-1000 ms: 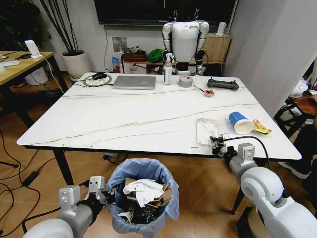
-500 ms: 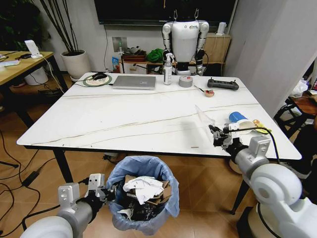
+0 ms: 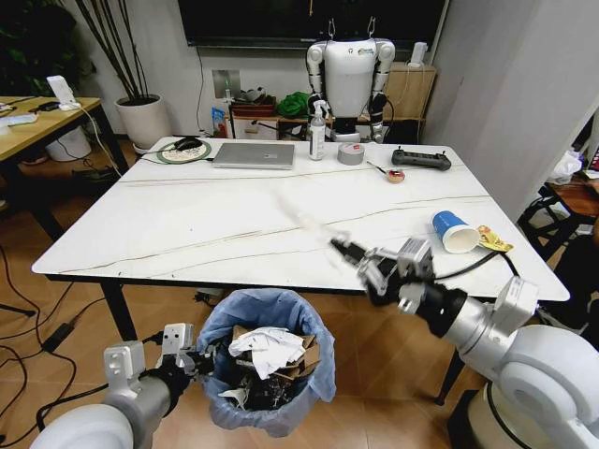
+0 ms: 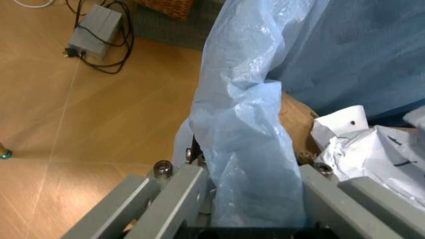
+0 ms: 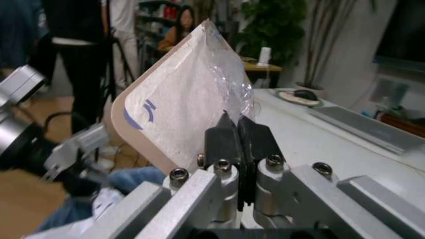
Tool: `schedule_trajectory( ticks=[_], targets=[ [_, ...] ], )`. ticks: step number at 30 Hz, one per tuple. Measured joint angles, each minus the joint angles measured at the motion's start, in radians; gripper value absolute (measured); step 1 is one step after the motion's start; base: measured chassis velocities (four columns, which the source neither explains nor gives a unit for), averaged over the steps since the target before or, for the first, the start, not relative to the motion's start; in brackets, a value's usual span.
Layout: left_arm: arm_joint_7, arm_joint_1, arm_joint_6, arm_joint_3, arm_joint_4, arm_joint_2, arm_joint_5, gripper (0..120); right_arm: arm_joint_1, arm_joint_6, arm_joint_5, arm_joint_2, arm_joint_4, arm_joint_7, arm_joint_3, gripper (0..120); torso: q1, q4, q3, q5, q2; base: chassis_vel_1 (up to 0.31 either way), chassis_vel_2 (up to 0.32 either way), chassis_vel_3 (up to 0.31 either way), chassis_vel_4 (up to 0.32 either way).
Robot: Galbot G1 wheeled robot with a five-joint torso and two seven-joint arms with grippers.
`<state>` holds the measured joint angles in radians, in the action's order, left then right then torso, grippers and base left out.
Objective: Pick up the trash bin and place the trash from the table into it.
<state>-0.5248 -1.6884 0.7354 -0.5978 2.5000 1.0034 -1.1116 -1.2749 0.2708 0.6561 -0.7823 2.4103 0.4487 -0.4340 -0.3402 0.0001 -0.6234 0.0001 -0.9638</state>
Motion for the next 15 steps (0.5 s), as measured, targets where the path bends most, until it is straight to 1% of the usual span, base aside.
schedule_trajectory(
  ticks=[4, 5, 6, 8, 11, 15],
  targets=[
    [-0.001, 0.007, 0.0, -0.001, 0.0, 0.0, -0.008, 2, 0.002, -0.047, -0.088, 0.027, -0.02, 0.165, 0.005, 0, 0.0, -0.0003, 0.0, 0.0001, 0.0, 0.0, 0.0, 0.0, 0.0],
    [-0.001, 0.007, 0.0, -0.001, 0.0, 0.0, -0.008, 2, 0.002, -0.047, -0.088, 0.027, -0.02, 0.165, 0.005, 0, 0.0, -0.0003, 0.0, 0.0001, 0.0, 0.0, 0.0, 0.0, 0.0],
    [-0.002, 0.007, 0.0, -0.001, 0.0, 0.0, -0.009, 2, 0.014, -0.059, -0.124, 0.037, -0.023, 0.215, 0.005, 0, 0.0, -0.0002, 0.0, -0.0001, 0.0, 0.0, 0.0, 0.0, 0.0],
    [-0.002, 0.009, 0.0, 0.004, -0.001, 0.002, -0.01, 2, 0.027, -0.072, -0.16, 0.046, -0.027, 0.261, 0.01, 0, 0.0, 0.0, 0.0, 0.0, 0.0, 0.0, 0.0, 0.0, 0.0],
    [-0.006, 0.016, 0.0, 0.019, -0.004, 0.006, -0.009, 2, 0.042, -0.076, -0.202, 0.053, -0.032, 0.295, 0.017, 0, 0.0, -0.0001, 0.0, -0.0001, 0.0, 0.0, 0.0, 0.0, 0.0],
    [-0.017, 0.024, 0.0, 0.038, -0.006, 0.01, -0.008, 2, 0.049, -0.081, -0.219, 0.054, -0.056, 0.31, 0.026, 0, 0.0, -0.0001, 0.0, 0.0, 0.0, 0.0, 0.0, 0.0, 0.0]
  ],
)
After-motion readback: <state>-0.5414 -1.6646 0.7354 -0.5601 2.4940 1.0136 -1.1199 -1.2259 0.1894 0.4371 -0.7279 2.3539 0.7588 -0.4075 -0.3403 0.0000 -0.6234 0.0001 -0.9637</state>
